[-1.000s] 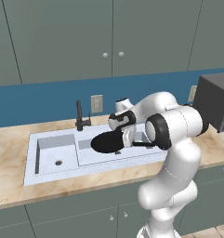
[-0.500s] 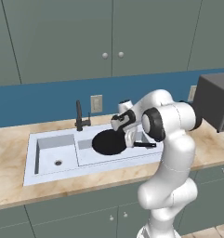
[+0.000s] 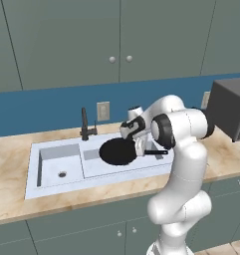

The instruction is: Move the pot and pan from the stove into the sink.

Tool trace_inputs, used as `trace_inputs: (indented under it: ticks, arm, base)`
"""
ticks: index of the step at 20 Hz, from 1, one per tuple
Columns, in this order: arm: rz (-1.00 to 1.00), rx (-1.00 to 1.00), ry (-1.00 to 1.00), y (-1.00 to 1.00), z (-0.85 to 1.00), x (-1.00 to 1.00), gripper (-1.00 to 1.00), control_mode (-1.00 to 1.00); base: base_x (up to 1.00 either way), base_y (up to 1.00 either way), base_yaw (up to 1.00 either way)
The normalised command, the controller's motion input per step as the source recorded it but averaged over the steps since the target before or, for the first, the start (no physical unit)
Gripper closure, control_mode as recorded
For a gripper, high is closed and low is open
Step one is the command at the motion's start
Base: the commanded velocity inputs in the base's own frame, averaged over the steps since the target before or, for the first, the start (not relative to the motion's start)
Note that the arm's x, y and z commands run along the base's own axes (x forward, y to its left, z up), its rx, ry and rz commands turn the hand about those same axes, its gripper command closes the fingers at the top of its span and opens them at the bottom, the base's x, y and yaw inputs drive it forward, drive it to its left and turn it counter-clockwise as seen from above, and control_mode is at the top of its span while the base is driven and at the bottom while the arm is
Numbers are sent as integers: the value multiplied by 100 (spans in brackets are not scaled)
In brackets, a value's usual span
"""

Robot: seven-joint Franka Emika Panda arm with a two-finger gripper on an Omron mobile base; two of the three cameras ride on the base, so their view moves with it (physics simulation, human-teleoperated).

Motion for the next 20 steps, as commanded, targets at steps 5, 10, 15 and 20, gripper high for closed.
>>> trace_inputs:
  ticks: [5,10,15,20]
  arm:
    - [-3,1,-1,8,26,-3,-100,-100]
    - [-3,7,-4,0,52,-36,-100,-100]
    - [0,9,-8,-12,50,-75,-100,-100]
    - [0,12,-17,-34,37,-98,-100,-100]
  base:
    - [0,0,0]
    - [0,0,0]
    - [0,0,0]
    - [0,0,0]
